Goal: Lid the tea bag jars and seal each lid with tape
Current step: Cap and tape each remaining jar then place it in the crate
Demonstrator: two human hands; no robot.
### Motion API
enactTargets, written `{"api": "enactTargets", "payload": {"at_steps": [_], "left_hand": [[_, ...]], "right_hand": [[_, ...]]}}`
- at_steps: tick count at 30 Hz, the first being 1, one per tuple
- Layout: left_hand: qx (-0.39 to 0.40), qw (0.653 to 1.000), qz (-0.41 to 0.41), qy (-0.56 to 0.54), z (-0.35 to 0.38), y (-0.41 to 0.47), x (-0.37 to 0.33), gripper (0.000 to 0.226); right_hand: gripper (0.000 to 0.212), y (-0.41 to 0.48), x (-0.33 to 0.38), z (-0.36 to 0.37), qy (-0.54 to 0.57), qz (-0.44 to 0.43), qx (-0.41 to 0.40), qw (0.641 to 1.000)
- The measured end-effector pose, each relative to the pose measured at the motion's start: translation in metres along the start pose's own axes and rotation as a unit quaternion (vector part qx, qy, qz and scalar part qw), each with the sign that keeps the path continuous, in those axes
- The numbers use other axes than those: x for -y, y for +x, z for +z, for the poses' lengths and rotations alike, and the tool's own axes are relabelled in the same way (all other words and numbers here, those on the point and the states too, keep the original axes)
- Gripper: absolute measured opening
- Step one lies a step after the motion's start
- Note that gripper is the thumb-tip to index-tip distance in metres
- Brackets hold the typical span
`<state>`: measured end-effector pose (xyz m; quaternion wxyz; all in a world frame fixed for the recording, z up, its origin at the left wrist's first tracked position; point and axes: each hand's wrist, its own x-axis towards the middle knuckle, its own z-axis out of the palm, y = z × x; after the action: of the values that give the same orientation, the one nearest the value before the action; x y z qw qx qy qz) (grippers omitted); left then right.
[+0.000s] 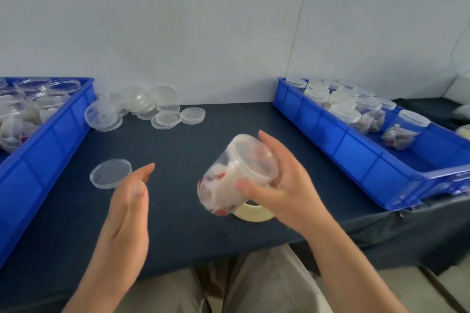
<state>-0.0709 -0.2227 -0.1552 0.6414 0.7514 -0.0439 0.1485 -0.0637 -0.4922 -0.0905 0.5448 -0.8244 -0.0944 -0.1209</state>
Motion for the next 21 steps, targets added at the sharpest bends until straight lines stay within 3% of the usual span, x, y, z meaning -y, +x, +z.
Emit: {"api": "enactTargets", "payload": {"at_steps": [3,6,8,11,14,18,21], "left_hand": [[-0.026,1.000,0.010,-0.002,-0.007,0.007,0.007,0.066],[-0.016,1.000,0.006,0.003,-0.004,0.006,0.008,0.062],[0.000,1.000,0.003,0.012,-0.001,0.003,0.006,0.065],[0.020,1.000,-0.005,0.018,0.005,-0.002,0.001,0.064],[0.045,0.999,-0.021,0.014,0.009,-0.005,-0.003,0.038],[0.081,0.996,-0.035,0.020,0.010,-0.006,-0.006,0.033],[0.092,0.995,-0.039,0.025,0.008,-0.005,-0.006,0.032]], "right_hand": [[0.061,0.042,0.014,-0.058,-0.066,0.016,-0.135,0.988],[0.077,0.090,0.018,-0.131,-0.180,0.029,-0.256,0.949],[0.094,0.116,0.013,-0.183,-0.283,0.060,-0.281,0.915],[0.110,0.139,-0.005,-0.251,-0.369,0.151,-0.290,0.870],[0.103,0.146,-0.033,-0.286,-0.415,0.240,-0.259,0.839],[0.077,0.146,-0.081,-0.293,-0.326,0.356,-0.174,0.858],[0.104,0.142,-0.099,-0.273,-0.199,0.396,-0.126,0.888]]}}
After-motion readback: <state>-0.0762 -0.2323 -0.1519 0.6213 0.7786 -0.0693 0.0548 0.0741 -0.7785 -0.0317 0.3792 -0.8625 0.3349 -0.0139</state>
